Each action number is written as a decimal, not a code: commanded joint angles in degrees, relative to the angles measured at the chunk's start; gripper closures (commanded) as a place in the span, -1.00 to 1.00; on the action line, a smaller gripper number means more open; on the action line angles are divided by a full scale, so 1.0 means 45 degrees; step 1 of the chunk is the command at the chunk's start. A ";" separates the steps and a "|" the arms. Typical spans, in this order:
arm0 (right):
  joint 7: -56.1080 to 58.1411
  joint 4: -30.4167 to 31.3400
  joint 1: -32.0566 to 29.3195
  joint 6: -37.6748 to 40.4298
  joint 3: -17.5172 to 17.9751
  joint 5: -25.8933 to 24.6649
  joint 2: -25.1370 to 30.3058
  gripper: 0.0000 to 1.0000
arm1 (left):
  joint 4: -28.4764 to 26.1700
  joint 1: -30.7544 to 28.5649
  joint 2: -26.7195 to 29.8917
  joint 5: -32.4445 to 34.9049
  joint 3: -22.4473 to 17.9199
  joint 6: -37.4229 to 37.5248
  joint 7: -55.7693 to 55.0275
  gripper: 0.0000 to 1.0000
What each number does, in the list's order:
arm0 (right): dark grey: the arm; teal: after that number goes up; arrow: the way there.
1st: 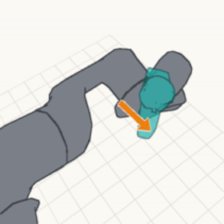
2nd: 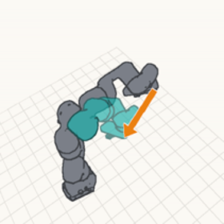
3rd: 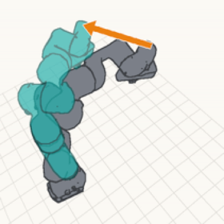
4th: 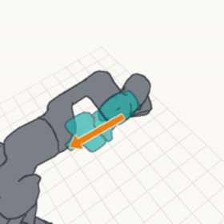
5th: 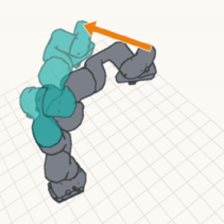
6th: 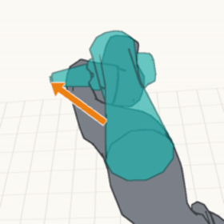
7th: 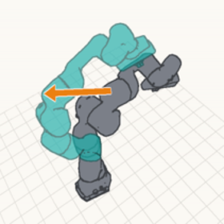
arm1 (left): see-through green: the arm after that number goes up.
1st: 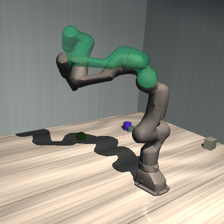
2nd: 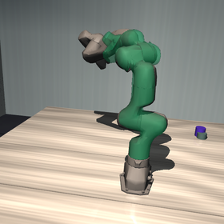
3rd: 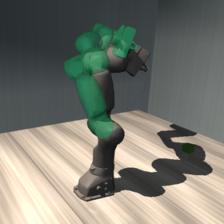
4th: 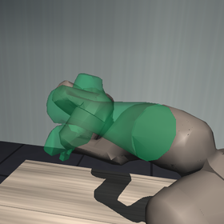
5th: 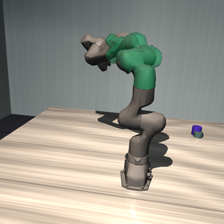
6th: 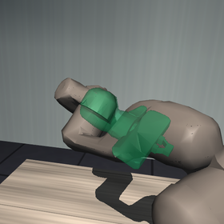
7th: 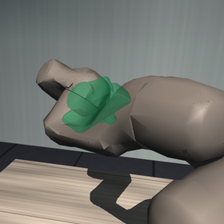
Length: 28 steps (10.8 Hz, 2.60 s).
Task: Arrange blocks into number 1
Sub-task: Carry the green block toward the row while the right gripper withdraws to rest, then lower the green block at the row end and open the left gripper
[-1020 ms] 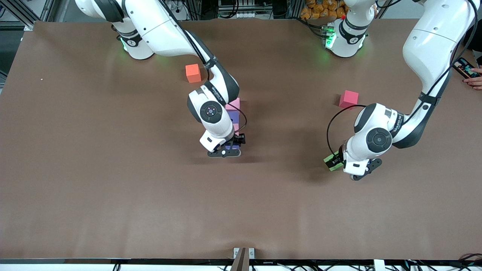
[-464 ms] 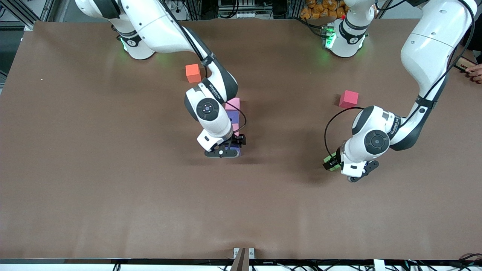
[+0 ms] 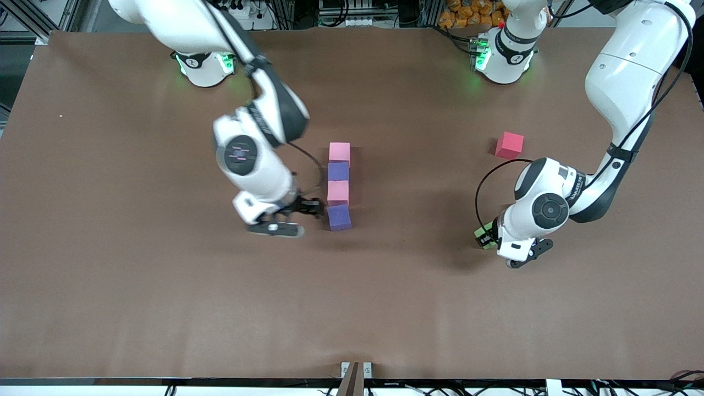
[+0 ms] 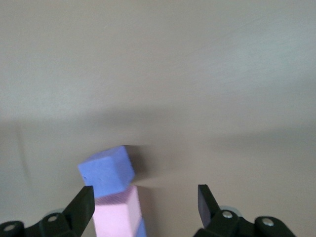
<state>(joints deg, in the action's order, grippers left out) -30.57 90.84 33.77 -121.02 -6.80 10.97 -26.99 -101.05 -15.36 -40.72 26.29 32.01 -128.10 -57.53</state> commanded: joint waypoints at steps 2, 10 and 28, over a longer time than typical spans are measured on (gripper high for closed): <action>0.0230 0.1199 -0.1328 0.1399 0.0222 -0.1927 0.2633 -1.00 | 0.0073 0.0970 0.0687 0.0195 0.0499 0.1412 -0.0981 1.00; 0.1421 -0.0553 -0.6096 0.5227 0.3074 -0.2125 0.4240 -1.00 | -0.1255 0.3735 0.0592 -0.0312 0.5914 0.2727 -0.5865 1.00; 0.5641 -0.0988 -0.7817 0.5977 0.1472 -0.1988 0.5079 -1.00 | -0.0416 0.9741 -0.0853 0.1775 0.2125 -0.0419 -0.6376 1.00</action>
<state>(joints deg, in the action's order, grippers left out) -5.23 84.93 -0.96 -92.93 -0.57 2.05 -5.47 -105.26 27.98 -43.27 32.68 42.00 -130.24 -87.19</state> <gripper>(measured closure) 0.000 0.392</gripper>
